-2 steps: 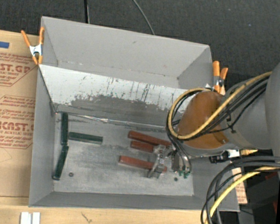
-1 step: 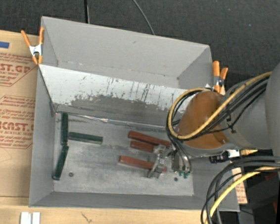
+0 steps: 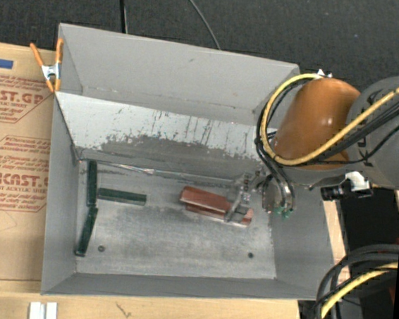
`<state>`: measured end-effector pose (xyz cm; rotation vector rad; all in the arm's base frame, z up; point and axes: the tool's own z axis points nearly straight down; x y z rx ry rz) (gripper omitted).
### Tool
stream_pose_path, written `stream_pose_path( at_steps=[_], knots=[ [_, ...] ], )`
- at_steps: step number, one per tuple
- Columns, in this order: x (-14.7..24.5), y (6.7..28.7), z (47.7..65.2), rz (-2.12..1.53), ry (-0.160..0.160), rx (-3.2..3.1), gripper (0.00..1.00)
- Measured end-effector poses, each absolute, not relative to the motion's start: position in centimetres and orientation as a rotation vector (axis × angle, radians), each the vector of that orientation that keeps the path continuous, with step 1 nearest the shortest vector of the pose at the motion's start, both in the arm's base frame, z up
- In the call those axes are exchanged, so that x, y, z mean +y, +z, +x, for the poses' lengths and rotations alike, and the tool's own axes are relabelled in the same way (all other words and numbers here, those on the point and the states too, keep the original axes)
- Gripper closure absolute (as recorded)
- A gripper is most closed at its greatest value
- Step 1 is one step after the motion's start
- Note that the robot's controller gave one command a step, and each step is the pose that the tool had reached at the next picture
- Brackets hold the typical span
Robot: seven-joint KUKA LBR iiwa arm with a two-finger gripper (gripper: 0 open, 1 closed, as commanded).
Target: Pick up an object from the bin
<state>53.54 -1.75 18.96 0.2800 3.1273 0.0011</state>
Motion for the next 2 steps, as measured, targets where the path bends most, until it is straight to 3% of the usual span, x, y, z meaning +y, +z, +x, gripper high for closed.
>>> stream_pose_path(
  at_steps=[1,2],
  knots=[
    [-1.8,19.0,53.5,0.280,0.001,3.128,1.00],
    [-2.9,21.8,53.3,0.167,0.001,3.142,1.00]
  ],
)
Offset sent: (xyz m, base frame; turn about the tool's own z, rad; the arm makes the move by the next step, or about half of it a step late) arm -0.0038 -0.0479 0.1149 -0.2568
